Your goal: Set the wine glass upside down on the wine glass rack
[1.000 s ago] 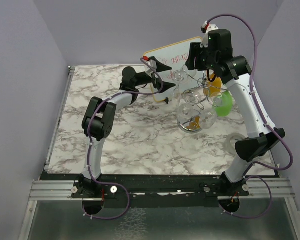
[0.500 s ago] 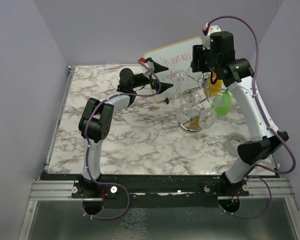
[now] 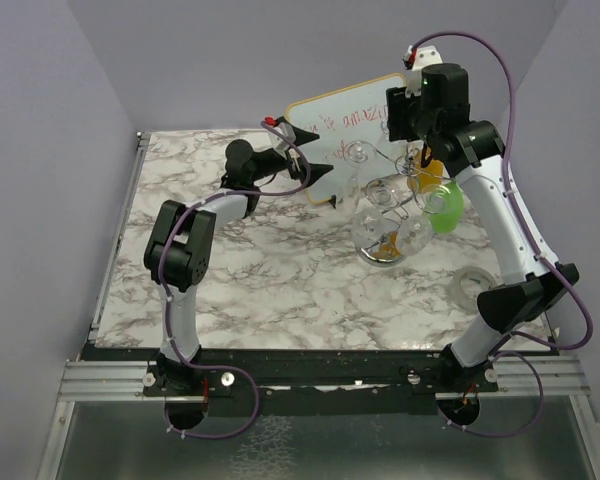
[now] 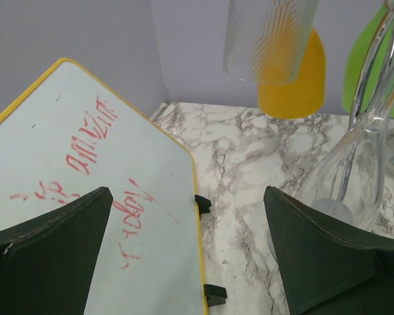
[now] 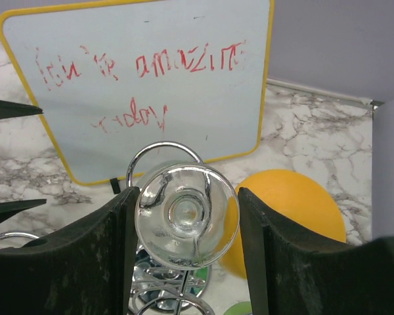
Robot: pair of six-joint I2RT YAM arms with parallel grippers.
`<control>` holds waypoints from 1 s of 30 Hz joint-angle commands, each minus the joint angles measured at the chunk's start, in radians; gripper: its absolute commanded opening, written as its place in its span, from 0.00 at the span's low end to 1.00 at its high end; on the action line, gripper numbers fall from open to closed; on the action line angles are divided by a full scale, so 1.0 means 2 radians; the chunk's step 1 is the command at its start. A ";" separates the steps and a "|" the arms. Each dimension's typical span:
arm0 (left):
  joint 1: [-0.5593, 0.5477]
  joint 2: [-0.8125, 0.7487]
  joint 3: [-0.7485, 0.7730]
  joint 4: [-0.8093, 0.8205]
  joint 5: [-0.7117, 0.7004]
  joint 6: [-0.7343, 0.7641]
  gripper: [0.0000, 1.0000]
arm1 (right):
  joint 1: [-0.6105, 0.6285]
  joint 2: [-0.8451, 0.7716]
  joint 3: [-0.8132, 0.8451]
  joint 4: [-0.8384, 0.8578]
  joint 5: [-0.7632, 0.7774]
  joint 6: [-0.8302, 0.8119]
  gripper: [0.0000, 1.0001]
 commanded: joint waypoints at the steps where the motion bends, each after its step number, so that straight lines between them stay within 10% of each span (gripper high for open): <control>1: 0.005 -0.049 -0.043 -0.015 -0.051 0.037 0.99 | -0.001 -0.018 -0.013 0.080 0.022 -0.031 0.01; 30: 0.007 -0.288 -0.219 -0.174 -0.265 0.036 0.99 | 0.000 0.024 -0.006 0.113 -0.069 -0.077 0.01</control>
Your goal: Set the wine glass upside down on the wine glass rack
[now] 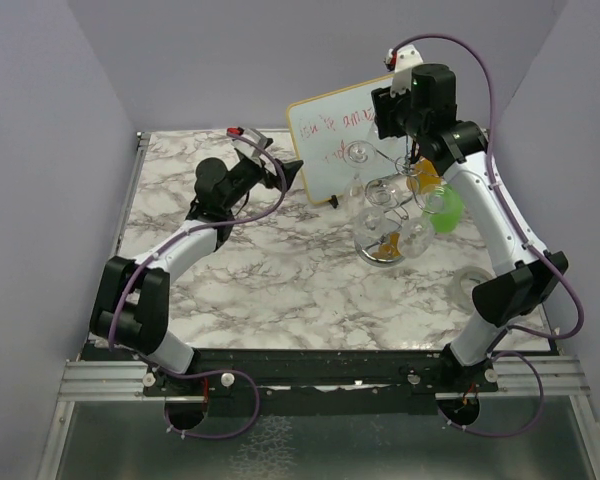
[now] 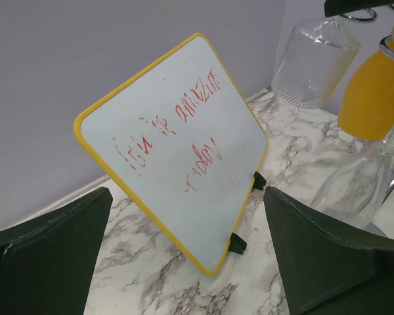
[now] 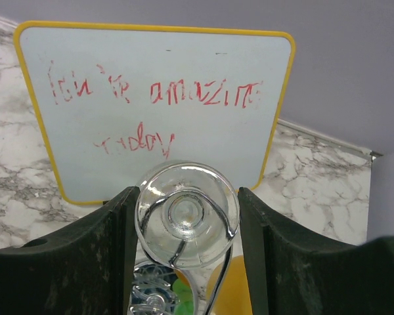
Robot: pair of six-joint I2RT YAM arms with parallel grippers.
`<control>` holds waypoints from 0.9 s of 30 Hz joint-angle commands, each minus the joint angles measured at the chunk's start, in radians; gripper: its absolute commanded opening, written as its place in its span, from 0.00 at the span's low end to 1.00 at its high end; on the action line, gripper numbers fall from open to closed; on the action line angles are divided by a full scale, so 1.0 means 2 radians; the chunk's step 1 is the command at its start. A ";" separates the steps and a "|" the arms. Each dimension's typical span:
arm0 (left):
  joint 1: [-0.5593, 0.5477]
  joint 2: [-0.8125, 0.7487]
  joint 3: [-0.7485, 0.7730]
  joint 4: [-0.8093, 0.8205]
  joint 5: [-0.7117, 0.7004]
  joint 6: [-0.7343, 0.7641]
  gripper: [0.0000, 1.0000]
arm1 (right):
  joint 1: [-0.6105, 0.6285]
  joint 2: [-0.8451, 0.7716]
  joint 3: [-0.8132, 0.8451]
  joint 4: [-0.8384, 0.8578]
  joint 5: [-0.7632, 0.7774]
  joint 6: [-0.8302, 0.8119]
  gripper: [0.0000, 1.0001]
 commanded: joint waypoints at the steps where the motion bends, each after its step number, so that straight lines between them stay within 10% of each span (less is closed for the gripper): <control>1: 0.003 -0.040 -0.014 -0.040 -0.028 -0.026 0.99 | 0.000 0.000 0.017 0.024 -0.047 -0.016 0.01; 27: 0.003 -0.170 0.159 -0.464 -0.083 -0.036 0.99 | 0.000 -0.016 0.007 -0.045 -0.117 0.021 0.61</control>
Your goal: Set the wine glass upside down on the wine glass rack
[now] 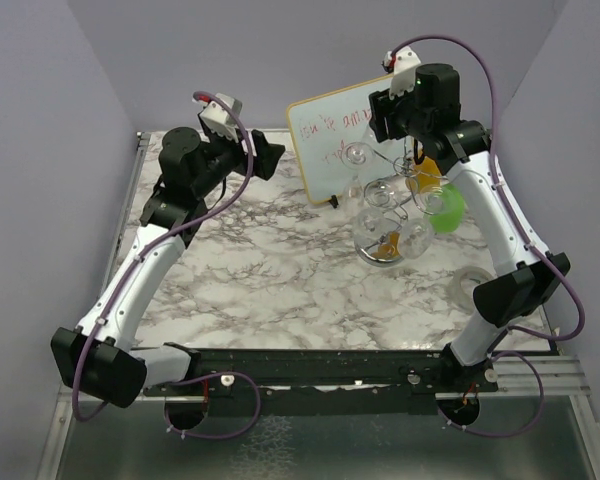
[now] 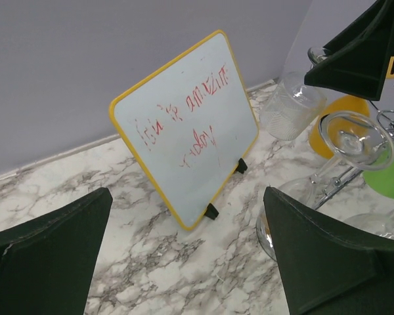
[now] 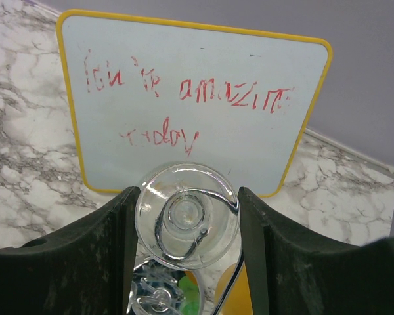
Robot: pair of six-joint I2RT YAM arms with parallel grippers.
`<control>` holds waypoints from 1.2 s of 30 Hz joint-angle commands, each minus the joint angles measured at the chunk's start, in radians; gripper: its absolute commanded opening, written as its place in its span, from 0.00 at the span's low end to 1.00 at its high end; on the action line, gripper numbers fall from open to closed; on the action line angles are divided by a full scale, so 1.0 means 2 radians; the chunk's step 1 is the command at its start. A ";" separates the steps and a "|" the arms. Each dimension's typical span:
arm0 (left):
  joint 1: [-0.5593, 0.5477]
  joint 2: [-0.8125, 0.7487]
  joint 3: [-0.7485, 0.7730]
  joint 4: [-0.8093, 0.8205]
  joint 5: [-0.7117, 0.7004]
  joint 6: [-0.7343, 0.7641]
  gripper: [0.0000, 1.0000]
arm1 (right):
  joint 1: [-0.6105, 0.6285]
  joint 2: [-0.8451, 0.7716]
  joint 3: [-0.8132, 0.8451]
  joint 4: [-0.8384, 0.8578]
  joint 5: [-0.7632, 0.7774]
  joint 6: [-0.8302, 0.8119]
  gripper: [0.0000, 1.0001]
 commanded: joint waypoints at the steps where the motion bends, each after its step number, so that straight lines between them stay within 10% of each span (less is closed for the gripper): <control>1: 0.003 -0.030 0.009 -0.083 -0.014 0.010 0.99 | 0.004 -0.017 0.003 -0.031 -0.038 0.027 0.61; 36: 0.003 -0.033 -0.003 -0.097 -0.064 0.043 0.99 | 0.004 -0.043 -0.066 0.014 -0.076 -0.043 0.70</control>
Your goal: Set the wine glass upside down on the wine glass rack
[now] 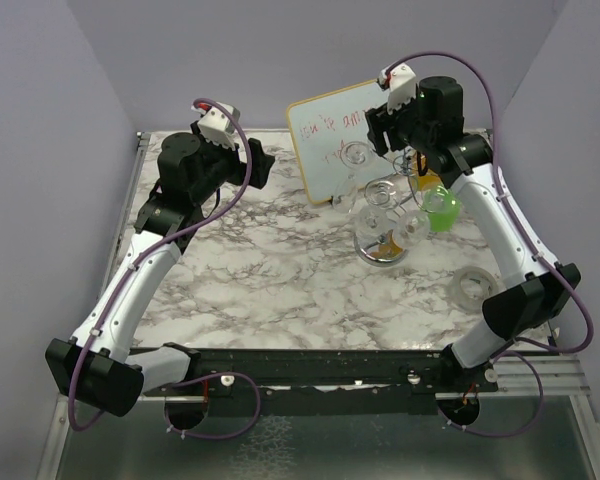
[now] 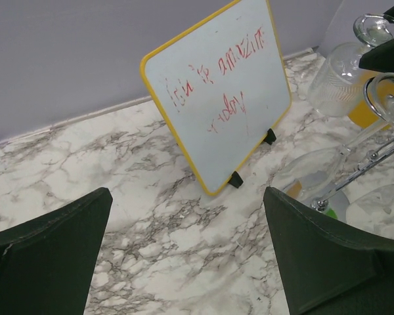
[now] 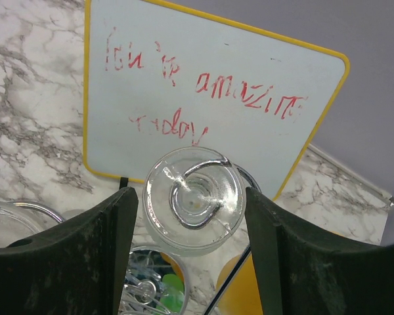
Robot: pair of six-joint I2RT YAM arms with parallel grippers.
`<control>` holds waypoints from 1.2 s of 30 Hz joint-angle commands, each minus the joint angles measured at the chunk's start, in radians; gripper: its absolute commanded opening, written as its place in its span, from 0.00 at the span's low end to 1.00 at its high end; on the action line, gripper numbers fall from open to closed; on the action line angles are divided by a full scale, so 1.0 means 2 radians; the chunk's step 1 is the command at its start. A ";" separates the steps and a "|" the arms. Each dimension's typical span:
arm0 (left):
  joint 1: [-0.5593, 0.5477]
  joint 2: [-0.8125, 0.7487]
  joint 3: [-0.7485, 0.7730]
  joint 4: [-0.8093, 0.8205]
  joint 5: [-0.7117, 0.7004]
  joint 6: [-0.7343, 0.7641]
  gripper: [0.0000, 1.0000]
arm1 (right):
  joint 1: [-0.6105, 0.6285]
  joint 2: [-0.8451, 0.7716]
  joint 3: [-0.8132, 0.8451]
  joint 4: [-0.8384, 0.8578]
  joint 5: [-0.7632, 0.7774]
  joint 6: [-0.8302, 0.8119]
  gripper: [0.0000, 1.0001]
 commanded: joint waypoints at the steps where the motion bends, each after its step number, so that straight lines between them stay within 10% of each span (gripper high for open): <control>1: 0.003 -0.001 -0.001 -0.007 -0.015 0.011 0.99 | 0.003 0.001 0.018 -0.027 -0.039 0.023 0.70; 18: 0.003 -0.022 0.017 -0.070 -0.045 -0.047 0.99 | 0.003 -0.084 0.010 0.003 0.006 0.117 0.87; 36: 0.002 -0.218 -0.053 -0.178 -0.085 -0.087 0.99 | 0.003 -0.388 -0.136 -0.144 0.247 0.255 1.00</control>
